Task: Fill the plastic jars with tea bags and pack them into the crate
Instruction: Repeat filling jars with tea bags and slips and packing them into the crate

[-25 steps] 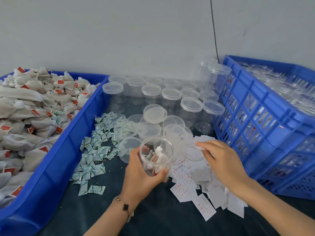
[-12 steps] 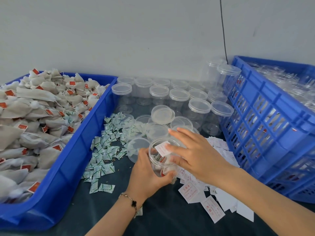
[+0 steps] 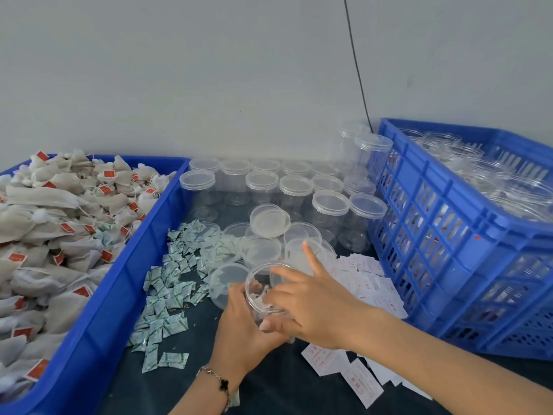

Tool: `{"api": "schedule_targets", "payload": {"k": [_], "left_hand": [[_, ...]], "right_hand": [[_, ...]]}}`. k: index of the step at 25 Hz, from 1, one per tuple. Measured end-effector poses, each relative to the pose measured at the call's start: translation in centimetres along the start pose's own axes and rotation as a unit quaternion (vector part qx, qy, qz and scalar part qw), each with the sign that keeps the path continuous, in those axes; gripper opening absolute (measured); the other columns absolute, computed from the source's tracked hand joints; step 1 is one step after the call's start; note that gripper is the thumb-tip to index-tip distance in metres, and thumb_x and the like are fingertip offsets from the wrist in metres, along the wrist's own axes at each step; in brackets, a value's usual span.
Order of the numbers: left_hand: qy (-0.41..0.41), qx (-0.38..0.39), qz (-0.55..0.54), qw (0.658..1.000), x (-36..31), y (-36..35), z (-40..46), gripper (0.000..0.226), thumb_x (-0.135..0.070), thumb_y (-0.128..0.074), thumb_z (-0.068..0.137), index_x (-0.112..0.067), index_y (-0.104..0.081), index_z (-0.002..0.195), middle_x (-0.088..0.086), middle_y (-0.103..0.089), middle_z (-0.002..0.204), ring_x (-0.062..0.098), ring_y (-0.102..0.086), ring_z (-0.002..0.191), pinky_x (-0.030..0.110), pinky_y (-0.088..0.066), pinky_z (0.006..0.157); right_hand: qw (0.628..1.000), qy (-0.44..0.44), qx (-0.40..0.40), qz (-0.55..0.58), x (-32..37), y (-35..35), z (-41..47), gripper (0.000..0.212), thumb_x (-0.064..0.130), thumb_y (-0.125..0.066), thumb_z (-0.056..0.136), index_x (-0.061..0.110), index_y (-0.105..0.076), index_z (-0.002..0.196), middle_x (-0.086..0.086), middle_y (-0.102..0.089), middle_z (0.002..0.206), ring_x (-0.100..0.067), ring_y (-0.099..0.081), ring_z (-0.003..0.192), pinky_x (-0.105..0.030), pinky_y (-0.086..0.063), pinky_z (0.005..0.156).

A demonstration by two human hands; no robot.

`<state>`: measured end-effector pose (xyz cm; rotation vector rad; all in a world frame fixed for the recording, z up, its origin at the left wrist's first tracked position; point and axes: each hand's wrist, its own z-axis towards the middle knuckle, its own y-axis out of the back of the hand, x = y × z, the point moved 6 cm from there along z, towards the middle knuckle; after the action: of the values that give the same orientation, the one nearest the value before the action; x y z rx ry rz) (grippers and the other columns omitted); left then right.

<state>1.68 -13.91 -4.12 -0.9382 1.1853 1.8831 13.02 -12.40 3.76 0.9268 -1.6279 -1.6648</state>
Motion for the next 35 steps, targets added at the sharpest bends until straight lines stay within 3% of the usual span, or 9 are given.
{"api": "schedule_targets", "payload": {"k": [5,10,15,18,19,24,27,32,35], "left_hand": [[-0.005,-0.009,0.016,1.0,-0.1,0.0,0.1,0.074,-0.061,-0.066,0.043,-0.03,-0.036,0.104,-0.014,-0.048,0.099,-0.005,-0.056,0.085,0.008,-0.043,0.062],[-0.017,-0.015,0.018,1.0,-0.2,-0.1,0.0,0.073,-0.061,-0.065,0.049,-0.024,-0.039,0.106,-0.016,-0.047,0.097,-0.007,-0.054,0.089,0.007,-0.042,0.063],[0.002,-0.022,0.007,1.0,0.3,-0.1,0.0,0.074,-0.061,-0.071,0.047,-0.028,-0.039,0.105,-0.017,-0.049,0.102,0.008,-0.059,0.083,0.031,-0.055,0.072],[0.005,-0.019,0.011,1.0,0.3,0.0,0.0,0.076,-0.062,-0.071,0.047,-0.028,-0.038,0.107,-0.017,-0.048,0.106,0.014,-0.059,0.081,0.038,-0.055,0.073],[0.005,-0.018,0.016,1.0,0.3,0.0,0.0,0.077,-0.063,-0.07,0.046,-0.029,-0.038,0.107,-0.017,-0.048,0.106,0.014,-0.059,0.081,0.036,-0.055,0.074],[0.02,0.007,0.041,0.999,-0.8,0.7,-0.5,0.072,-0.065,-0.07,0.046,-0.039,-0.041,0.107,-0.022,-0.046,0.106,0.007,-0.057,0.092,0.018,-0.047,0.071],[-0.097,-0.035,0.199,0.975,-5.3,2.1,-0.5,0.087,-0.072,-0.065,0.054,-0.01,-0.057,0.114,-0.001,-0.048,0.109,0.022,-0.054,0.097,0.029,-0.049,0.07],[-0.212,-0.078,0.175,0.958,-17.5,2.5,0.2,0.1,-0.078,-0.055,0.062,-0.01,-0.037,0.133,-0.004,-0.045,0.108,0.011,-0.051,0.084,0.023,-0.045,0.063],[-0.298,-0.038,0.159,0.94,-26.0,0.9,0.8,0.084,-0.072,-0.059,0.058,-0.024,-0.039,0.124,-0.016,-0.049,0.104,0.004,-0.055,0.076,0.024,-0.052,0.059]], "right_hand": [[0.989,-0.041,0.055,0.134,0.0,-1.2,1.1,0.061,0.063,-0.021,0.092,0.026,-0.064,0.115,0.018,-0.047,0.138,0.003,-0.002,0.137,-0.051,0.013,0.111],[0.984,-0.016,-0.025,0.176,0.0,-1.2,0.5,0.07,0.066,-0.015,0.086,0.031,-0.042,0.141,0.019,-0.035,0.146,-0.003,-0.012,0.138,-0.024,-0.01,0.114],[0.879,-0.195,-0.322,0.292,-3.4,-0.1,-2.0,0.025,0.036,-0.043,0.095,0.027,-0.06,0.112,0.022,-0.055,0.107,0.005,-0.05,0.102,-0.01,-0.036,0.089],[0.82,-0.301,-0.159,0.46,-4.9,-2.7,-1.2,0.011,0.033,-0.047,0.095,0.031,-0.058,0.095,0.007,-0.064,0.102,-0.007,-0.061,0.087,-0.028,-0.056,0.074],[0.793,-0.314,-0.124,0.508,-5.0,-3.1,-1.0,0.012,0.032,-0.049,0.094,0.029,-0.06,0.091,0.003,-0.066,0.097,-0.012,-0.064,0.083,-0.031,-0.058,0.069],[0.812,-0.302,-0.117,0.486,-4.9,-1.5,-1.3,0.02,0.027,-0.052,0.092,0.017,-0.065,0.081,-0.004,-0.068,0.084,-0.014,-0.067,0.071,-0.03,-0.06,0.065],[0.858,-0.295,-0.11,0.407,-4.7,0.2,-2.7,0.033,0.032,-0.055,0.089,0.0,-0.064,0.093,-0.013,-0.069,0.085,-0.022,-0.068,0.072,-0.042,-0.056,0.074],[0.829,-0.277,-0.272,0.403,-6.1,8.4,-9.5,0.016,0.046,-0.051,0.076,0.032,-0.056,0.082,0.012,-0.062,0.074,-0.01,-0.061,0.062,-0.036,-0.055,0.063],[0.815,-0.275,-0.309,0.405,-8.7,15.1,-15.4,0.018,0.044,-0.055,0.076,0.027,-0.059,0.075,0.008,-0.066,0.069,-0.012,-0.063,0.055,-0.036,-0.057,0.053]]}}
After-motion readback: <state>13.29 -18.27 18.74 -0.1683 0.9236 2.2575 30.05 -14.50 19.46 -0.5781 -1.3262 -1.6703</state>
